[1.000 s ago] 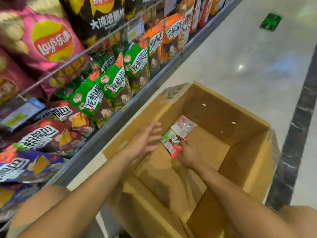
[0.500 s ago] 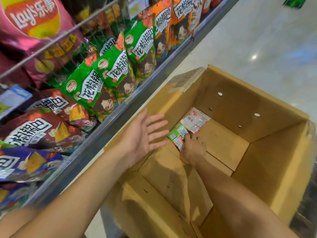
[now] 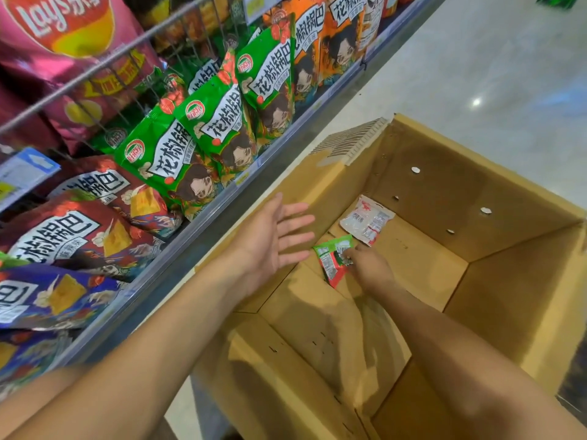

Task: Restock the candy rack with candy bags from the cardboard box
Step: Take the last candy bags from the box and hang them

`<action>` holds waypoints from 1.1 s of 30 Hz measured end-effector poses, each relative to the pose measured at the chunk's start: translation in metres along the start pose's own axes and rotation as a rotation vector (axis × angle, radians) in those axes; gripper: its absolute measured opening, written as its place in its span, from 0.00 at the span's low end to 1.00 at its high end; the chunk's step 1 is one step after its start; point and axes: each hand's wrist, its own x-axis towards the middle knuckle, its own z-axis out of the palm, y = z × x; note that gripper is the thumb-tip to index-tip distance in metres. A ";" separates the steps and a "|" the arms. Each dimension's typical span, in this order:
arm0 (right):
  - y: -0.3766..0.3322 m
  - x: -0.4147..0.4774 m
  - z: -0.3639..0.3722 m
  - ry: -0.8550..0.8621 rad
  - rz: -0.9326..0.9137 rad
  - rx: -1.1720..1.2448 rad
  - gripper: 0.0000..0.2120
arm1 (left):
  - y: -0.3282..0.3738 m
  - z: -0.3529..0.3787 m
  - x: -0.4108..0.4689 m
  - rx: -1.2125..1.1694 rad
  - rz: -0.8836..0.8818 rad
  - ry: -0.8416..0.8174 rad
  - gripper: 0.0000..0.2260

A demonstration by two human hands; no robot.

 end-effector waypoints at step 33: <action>0.029 0.004 -0.076 -0.294 0.081 -0.141 0.23 | 0.012 -0.025 0.011 0.046 0.164 0.105 0.06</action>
